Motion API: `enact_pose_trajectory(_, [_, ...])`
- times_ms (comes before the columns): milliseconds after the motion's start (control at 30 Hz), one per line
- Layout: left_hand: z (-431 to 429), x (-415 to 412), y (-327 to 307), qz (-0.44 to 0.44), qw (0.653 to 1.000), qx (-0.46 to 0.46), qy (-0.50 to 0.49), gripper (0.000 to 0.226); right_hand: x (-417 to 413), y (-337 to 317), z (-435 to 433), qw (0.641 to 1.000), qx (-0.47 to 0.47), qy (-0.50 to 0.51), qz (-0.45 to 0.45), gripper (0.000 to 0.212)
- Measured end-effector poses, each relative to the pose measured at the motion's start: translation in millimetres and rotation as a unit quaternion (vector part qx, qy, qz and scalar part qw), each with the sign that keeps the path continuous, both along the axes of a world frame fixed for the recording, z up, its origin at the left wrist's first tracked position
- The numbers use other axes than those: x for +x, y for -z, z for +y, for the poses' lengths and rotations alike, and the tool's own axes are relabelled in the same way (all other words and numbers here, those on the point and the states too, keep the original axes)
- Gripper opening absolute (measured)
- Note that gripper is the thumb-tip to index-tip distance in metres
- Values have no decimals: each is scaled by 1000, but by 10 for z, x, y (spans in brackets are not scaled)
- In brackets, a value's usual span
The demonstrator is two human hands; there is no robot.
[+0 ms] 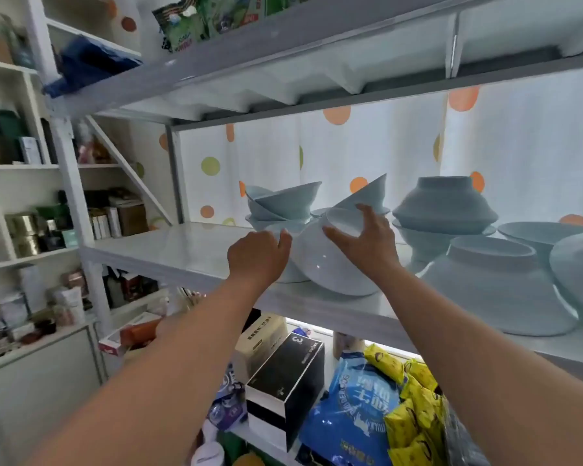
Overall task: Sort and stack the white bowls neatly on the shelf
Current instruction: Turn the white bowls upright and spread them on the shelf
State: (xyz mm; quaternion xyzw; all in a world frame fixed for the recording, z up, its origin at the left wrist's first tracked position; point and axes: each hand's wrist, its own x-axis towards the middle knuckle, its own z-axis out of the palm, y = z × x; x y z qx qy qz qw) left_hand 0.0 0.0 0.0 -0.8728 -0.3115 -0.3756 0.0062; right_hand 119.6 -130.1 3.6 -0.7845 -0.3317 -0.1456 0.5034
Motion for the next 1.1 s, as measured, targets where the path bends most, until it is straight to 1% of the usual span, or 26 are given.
enact_pose_trajectory(100, [325,51,26,28,994,-105,22,69,24,-49,131,998,0,53,38,86])
enact_pose_trajectory(167, [462,122,16,25,975,-207,81,70,58,-76,174,996,-1,61,66,88])
enact_pose_trajectory(233, [516,205,19,21,949,-283,134,68,84,-71,234,995,-5,71,71,87])
enact_pose_trajectory(400, [521,355,64,-16,889,-390,238,55,75,-39,366,990,-2,116,74,79])
enact_pose_trajectory(500, [519,400,97,-53,844,-451,283,49,80,-24,392,987,12,131,89,76])
enact_pose_trajectory(567, [527,483,124,-72,824,-475,300,58,85,-24,395,986,19,134,96,74])
enact_pose_trajectory(600, [524,498,128,-76,813,-490,305,58,88,-22,391,986,23,136,98,73])
enact_pose_trajectory(633, [498,485,112,-80,801,-504,313,51,92,-20,380,985,28,138,98,72])
enact_pose_trajectory(700, [464,478,74,-77,791,-510,329,37,94,-23,344,984,42,143,103,71])
enact_pose_trajectory(800, [388,448,-43,-100,785,-503,348,30,83,-63,276,980,84,143,113,68])
enact_pose_trajectory(867, [333,457,-137,-119,769,-506,373,29,69,-100,252,976,119,136,124,66])
enact_pose_trajectory(933, [282,469,-224,-151,745,-513,398,32,34,-133,255,971,154,120,139,68])
enact_pose_trajectory(1000, [213,444,-307,-189,727,-517,411,40,-18,-144,275,965,190,102,147,70])
enact_pose_trajectory(1067, [191,454,-379,-219,723,-508,414,46,-92,-136,298,960,223,86,146,71])
enact_pose_trajectory(1100, [180,444,-431,-227,729,-495,415,42,-128,-131,313,957,241,78,145,71])
